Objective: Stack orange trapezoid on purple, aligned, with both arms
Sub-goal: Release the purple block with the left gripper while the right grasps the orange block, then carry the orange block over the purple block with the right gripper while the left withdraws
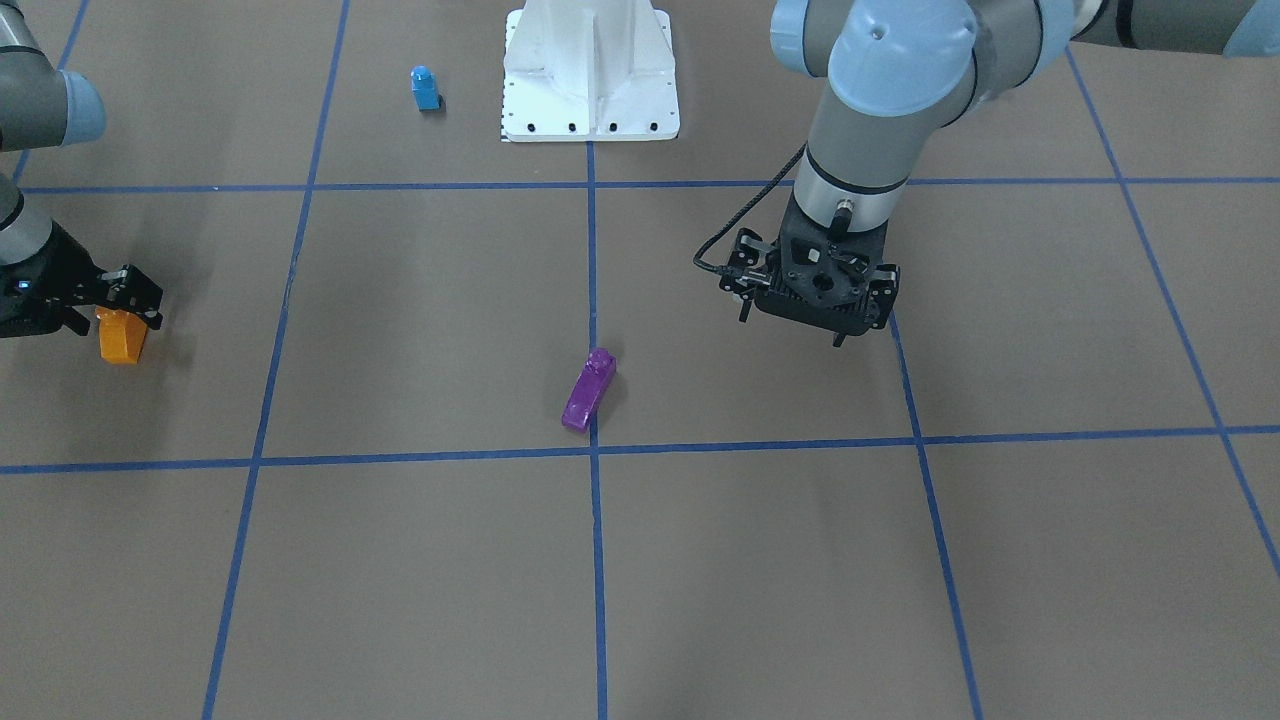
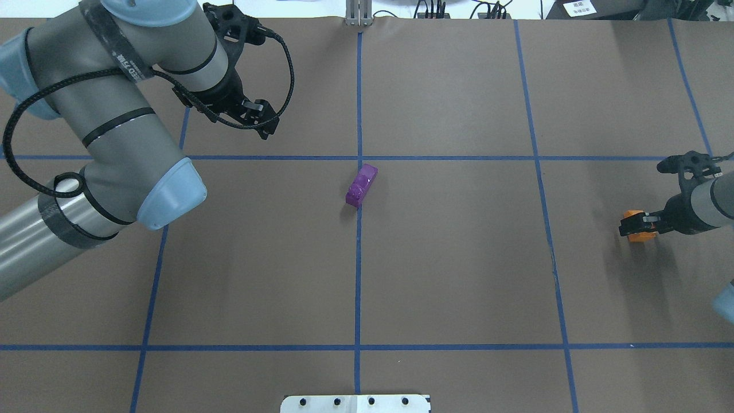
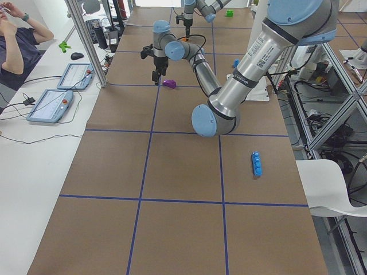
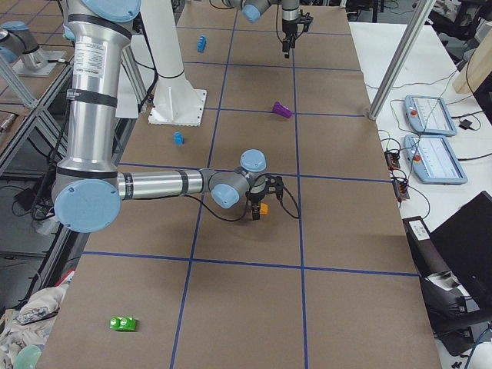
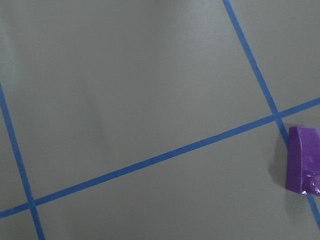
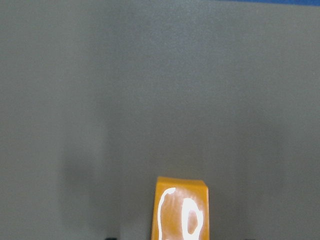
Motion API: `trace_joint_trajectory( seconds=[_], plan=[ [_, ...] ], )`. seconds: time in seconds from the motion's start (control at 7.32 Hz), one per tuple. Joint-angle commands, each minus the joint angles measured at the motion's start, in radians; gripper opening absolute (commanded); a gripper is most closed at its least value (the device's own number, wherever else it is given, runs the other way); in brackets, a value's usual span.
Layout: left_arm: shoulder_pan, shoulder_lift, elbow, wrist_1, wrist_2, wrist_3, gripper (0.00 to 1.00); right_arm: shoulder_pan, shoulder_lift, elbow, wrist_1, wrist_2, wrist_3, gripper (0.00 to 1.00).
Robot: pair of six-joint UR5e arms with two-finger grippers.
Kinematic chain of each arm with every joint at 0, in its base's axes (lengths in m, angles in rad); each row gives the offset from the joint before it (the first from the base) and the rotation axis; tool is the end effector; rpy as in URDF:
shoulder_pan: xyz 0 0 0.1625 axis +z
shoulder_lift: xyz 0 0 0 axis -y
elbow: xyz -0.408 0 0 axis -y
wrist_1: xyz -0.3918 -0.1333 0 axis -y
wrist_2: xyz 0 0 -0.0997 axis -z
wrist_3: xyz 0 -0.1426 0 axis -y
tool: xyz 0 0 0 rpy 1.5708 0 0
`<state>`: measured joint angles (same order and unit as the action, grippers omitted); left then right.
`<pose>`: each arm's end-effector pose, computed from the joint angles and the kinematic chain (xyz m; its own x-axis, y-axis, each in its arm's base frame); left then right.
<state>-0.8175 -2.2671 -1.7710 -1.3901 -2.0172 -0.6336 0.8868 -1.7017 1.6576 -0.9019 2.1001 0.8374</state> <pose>0.4032 -0.5348 0.2011 0.6797 0.3379 -0.6511 -0.1412 0.9312 0.3360 -0.2628 -0.4193 0.6258 0.7036 -0.0513 0.7087 -0.0153 0.9961 0.0873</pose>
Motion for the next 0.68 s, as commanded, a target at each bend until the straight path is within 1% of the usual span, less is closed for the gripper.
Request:
trace_joint_trajectory(
  seconds=[0.0,0.14,0.27,0.41,0.55],
  plan=[
    [0.001,0.034,-0.027,-0.001,0.000,0.000,1.00,0.001,0.001,0.007,-0.002,0.005,0.006,0.51],
    [0.001,0.035,-0.027,-0.001,0.000,0.000,1.00,0.003,0.004,0.008,-0.003,0.014,0.006,0.30],
    [0.003,0.037,-0.025,-0.001,0.000,0.000,1.00,0.007,0.002,0.025,-0.008,0.043,0.006,0.10],
    [0.003,0.037,-0.027,-0.003,0.000,0.000,1.00,0.047,0.002,0.040,-0.014,0.069,0.006,0.00],
    [0.001,0.038,-0.027,-0.001,0.000,0.000,1.00,0.082,0.008,0.091,-0.079,0.092,0.006,0.00]
  ],
)
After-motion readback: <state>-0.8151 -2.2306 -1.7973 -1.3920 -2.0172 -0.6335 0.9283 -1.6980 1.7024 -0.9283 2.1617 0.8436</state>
